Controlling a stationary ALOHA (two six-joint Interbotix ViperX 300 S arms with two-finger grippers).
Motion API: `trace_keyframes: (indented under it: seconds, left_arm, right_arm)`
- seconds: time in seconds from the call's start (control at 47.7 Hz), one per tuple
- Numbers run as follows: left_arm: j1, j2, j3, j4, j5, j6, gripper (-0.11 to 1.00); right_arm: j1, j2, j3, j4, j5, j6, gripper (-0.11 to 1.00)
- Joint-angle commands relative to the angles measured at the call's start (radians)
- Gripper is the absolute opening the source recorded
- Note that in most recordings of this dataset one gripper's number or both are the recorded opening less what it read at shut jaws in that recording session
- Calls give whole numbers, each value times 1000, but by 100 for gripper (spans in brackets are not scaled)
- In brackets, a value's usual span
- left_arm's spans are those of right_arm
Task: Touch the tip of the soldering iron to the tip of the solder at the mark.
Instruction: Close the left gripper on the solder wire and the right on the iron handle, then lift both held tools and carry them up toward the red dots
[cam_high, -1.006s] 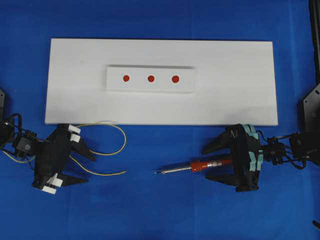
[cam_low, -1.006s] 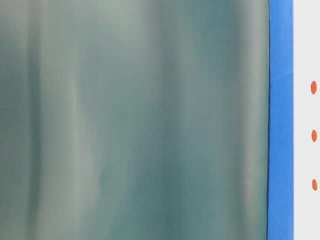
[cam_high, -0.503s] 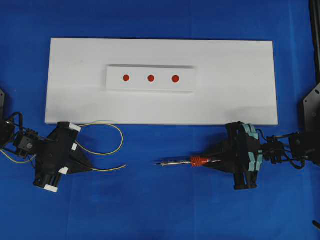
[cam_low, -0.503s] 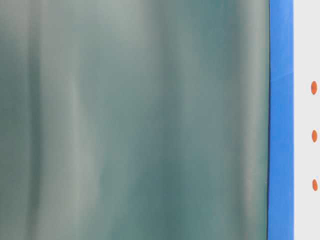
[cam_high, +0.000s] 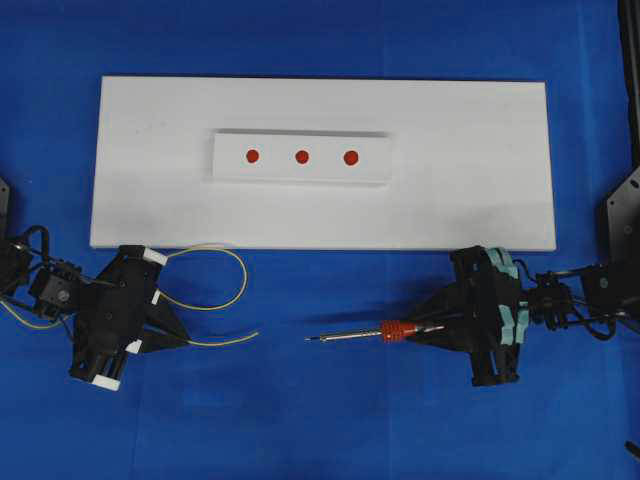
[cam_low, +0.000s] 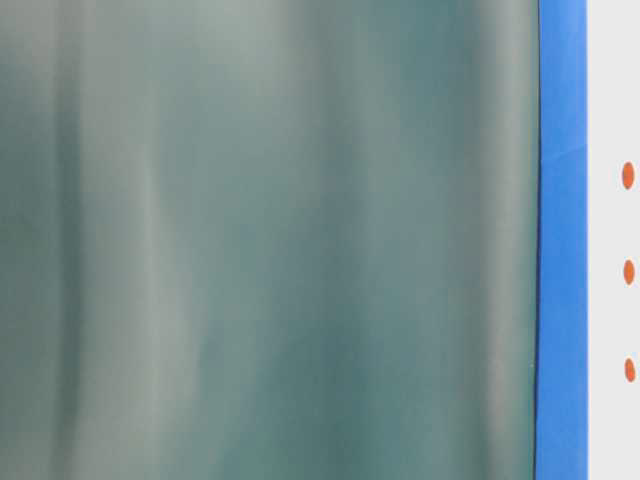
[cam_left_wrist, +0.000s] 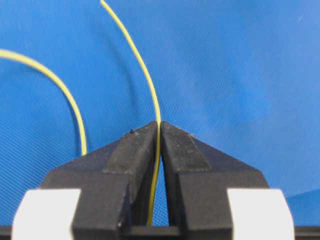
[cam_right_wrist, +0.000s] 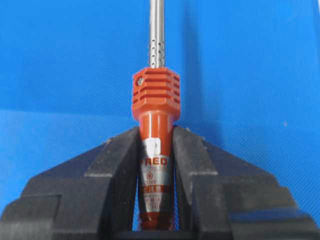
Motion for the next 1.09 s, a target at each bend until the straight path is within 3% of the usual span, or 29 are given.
trace_keyframes:
  seconds: [0.0, 0.168, 0.356, 0.587, 0.796, 1.069]
  left_arm:
    - [2, -75, -37, -2, 86, 2, 3]
    - [5, -215, -94, -2, 295, 0, 3]
    - [6, -314, -146, -2, 453, 0, 3]
    - [48, -331, -169, 0, 503, 0, 3]
    - [195, -325, -206, 3, 551, 2, 3]
    - [414, -285, -264, 6, 634, 12, 3]
  right_arm:
    - [-6, -106, -18, 0, 91, -17, 6]
    - [-41, -265, -60, 2, 321, -71, 6]
    - [-87, -383, -129, -2, 563, -114, 6]
    - [-161, -396, -164, -2, 675, -118, 6]
    - [-307, -396, -186, -9, 788, -120, 6]
    - [-543, -396, -221, -71, 907, -120, 6]
